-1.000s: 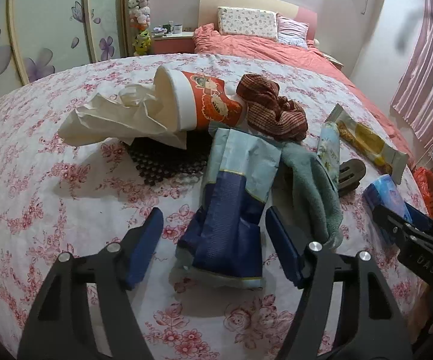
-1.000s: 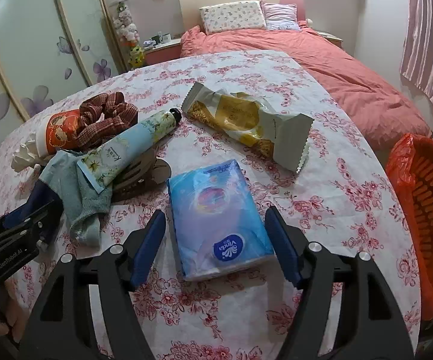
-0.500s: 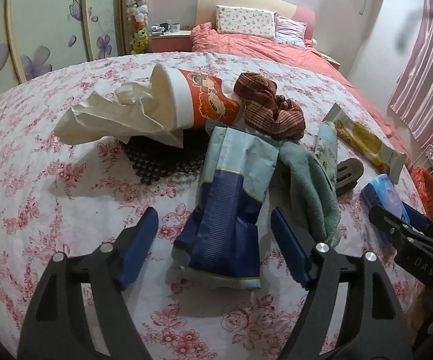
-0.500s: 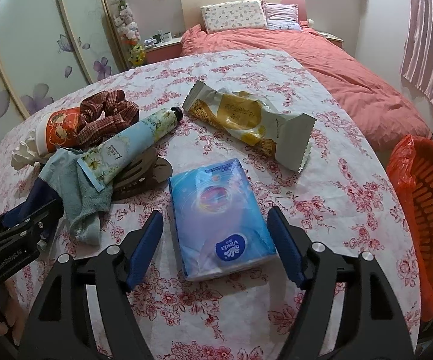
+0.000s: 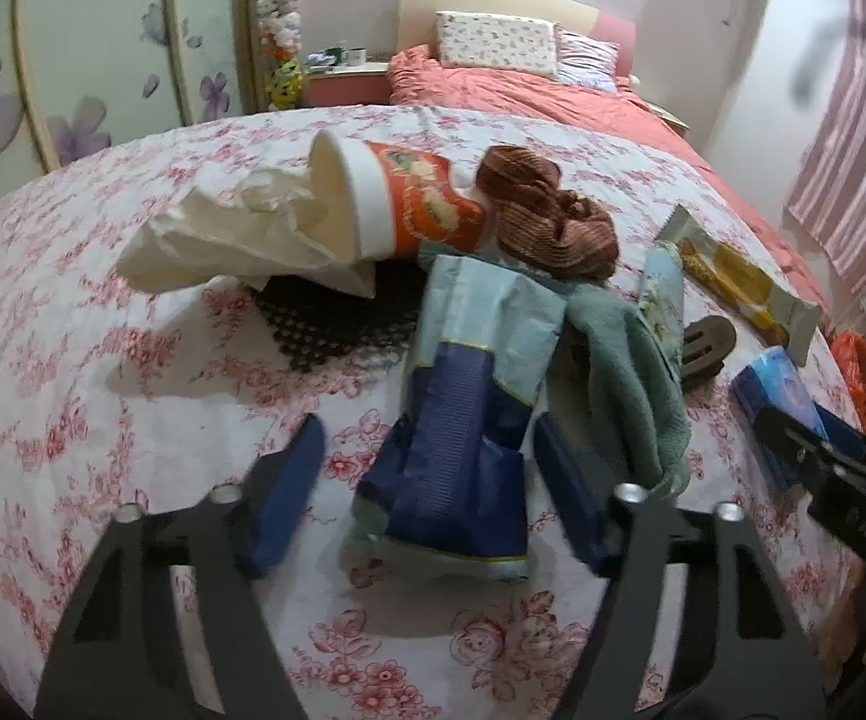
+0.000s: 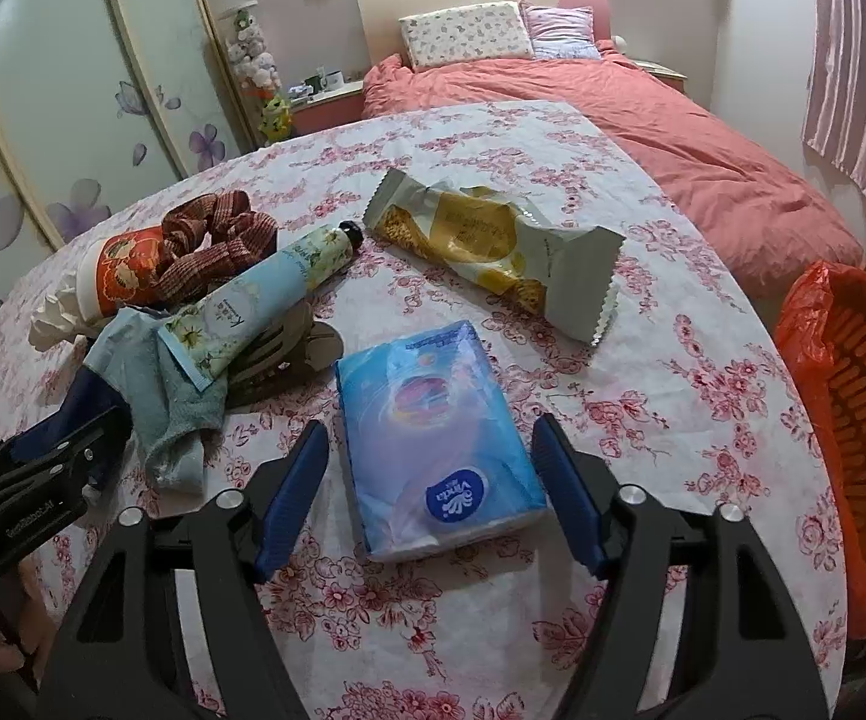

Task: Collect trash
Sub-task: 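Grasp the blue Vinda tissue pack with the right tool while the left tool grasps the dark blue packet, then carry both packs over the orange basket and open both tools to drop them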

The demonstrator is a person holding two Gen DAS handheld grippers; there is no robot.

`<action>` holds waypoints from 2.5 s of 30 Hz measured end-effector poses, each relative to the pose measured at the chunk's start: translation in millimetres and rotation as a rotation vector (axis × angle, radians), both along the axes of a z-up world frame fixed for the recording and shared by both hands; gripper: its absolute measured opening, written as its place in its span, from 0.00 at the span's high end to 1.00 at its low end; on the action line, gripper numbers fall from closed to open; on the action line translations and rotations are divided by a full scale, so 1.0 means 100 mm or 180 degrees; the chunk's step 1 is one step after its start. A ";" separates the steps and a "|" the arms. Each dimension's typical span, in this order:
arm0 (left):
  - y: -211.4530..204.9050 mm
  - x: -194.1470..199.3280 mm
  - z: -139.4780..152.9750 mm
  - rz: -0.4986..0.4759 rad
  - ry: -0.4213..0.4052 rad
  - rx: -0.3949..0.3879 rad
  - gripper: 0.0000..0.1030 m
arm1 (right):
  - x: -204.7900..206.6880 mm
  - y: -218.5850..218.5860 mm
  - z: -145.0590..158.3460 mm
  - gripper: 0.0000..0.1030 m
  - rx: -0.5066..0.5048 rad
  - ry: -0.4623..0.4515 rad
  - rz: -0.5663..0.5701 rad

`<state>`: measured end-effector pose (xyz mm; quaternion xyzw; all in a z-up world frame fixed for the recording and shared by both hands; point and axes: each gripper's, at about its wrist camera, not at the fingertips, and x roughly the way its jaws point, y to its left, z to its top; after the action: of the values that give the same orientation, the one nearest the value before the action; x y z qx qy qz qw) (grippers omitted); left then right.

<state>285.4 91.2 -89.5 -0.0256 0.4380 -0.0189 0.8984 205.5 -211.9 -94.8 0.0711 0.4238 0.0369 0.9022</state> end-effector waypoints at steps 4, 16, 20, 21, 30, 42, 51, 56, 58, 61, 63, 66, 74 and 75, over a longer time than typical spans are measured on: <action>-0.08 0.03 0.02 -0.0102 -0.0013 0.0075 0.71 | -0.02 -0.05 0.01 0.49 0.0080 -0.0025 0.0018; -0.12 -0.23 0.34 -0.0138 -0.0221 -0.0093 0.75 | -0.38 -0.35 0.37 0.50 0.0242 -0.0369 -0.0092; -0.29 -0.37 0.56 -0.0218 -0.0364 -0.0139 0.75 | -0.51 -0.47 0.53 0.50 0.0291 -0.0536 -0.0171; -0.37 -0.43 0.63 -0.0260 -0.0410 -0.0165 0.75 | -0.56 -0.52 0.58 0.50 0.0303 -0.0590 -0.0204; -1.00 -0.69 0.93 -0.0603 -0.0552 -0.0401 0.75 | -0.98 -1.04 0.83 0.50 0.0290 -0.0995 -0.0595; -2.17 -0.87 1.05 -0.1321 -0.0603 -0.0555 0.75 | -1.21 -1.83 0.83 0.50 0.0263 -0.1251 -0.1252; -2.98 -0.80 0.88 -0.1767 -0.0494 -0.0583 0.75 | -1.10 -2.32 0.62 0.50 0.0346 -0.1200 -0.1605; -3.36 -0.71 0.76 -0.1933 -0.0388 -0.0580 0.75 | -1.11 -2.56 0.53 0.50 0.0431 -0.1177 -0.1708; -3.50 -0.67 0.70 -0.1995 -0.0331 -0.0568 0.74 | -1.07 -2.65 0.48 0.50 0.0507 -0.1136 -0.1752; -3.65 -0.61 0.60 -0.2041 -0.0255 -0.0515 0.67 | -1.05 -2.73 0.41 0.49 0.0646 -0.1088 -0.1763; -3.69 -0.57 0.54 -0.2037 -0.0226 -0.0472 0.56 | -1.01 -2.77 0.36 0.46 0.0708 -0.1026 -0.1741; -3.68 -0.51 0.46 -0.1976 -0.0195 -0.0405 0.45 | -1.01 -2.79 0.32 0.43 0.0719 -0.0973 -0.1745; -3.33 -0.41 0.40 -0.1668 -0.0220 -0.0200 0.25 | -1.07 -2.75 0.36 0.35 0.0651 -0.0925 -0.1771; -3.25 -0.41 0.40 -0.1601 -0.0247 -0.0136 0.23 | -1.06 -2.73 0.38 0.35 0.0631 -0.0921 -0.1767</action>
<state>244.5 -233.5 -49.3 0.0659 0.3954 -0.2521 0.8808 99.1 -484.6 -56.3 0.2654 0.2500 -0.1597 0.9174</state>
